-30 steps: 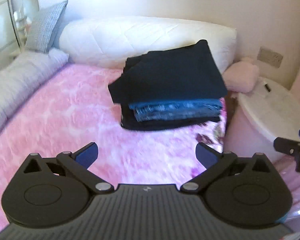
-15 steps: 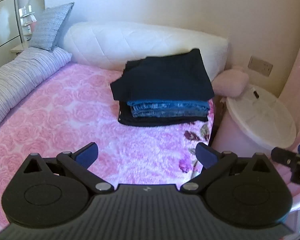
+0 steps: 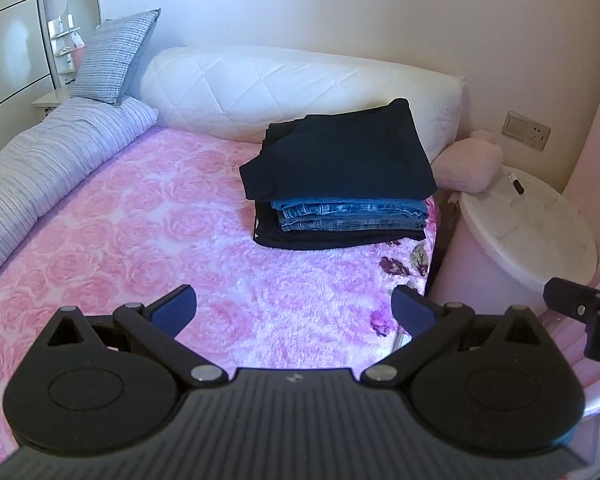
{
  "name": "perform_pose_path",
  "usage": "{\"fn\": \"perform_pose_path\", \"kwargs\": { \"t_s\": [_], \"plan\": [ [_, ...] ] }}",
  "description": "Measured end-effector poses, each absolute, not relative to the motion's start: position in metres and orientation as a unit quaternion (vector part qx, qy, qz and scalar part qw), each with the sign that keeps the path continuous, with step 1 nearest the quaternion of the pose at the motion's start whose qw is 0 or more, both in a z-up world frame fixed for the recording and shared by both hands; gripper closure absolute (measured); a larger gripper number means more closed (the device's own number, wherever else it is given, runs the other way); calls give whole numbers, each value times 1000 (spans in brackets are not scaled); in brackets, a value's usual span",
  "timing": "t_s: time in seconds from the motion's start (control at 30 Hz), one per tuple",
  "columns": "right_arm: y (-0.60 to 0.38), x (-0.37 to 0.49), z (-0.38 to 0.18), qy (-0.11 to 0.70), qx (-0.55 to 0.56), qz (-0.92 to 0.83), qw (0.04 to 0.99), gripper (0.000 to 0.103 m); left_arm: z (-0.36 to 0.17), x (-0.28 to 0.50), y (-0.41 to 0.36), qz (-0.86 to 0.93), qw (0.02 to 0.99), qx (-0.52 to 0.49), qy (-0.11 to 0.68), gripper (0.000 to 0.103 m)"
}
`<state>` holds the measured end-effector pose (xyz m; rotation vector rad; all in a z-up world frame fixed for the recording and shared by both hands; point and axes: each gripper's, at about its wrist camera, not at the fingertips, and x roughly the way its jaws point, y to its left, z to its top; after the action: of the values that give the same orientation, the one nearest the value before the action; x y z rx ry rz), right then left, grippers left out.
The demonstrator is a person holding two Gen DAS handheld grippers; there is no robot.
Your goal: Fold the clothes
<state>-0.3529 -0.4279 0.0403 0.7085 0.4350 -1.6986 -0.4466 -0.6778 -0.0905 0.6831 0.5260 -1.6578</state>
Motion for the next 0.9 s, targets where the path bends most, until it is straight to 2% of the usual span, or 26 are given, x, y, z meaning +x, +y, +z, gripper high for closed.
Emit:
{"fn": "perform_pose_path", "kwargs": {
  "t_s": [0.9],
  "plan": [
    [-420,-356,45,180,313,-728,583,15,-89,-460,-668,-721,592,292,209,1]
  ]
}}
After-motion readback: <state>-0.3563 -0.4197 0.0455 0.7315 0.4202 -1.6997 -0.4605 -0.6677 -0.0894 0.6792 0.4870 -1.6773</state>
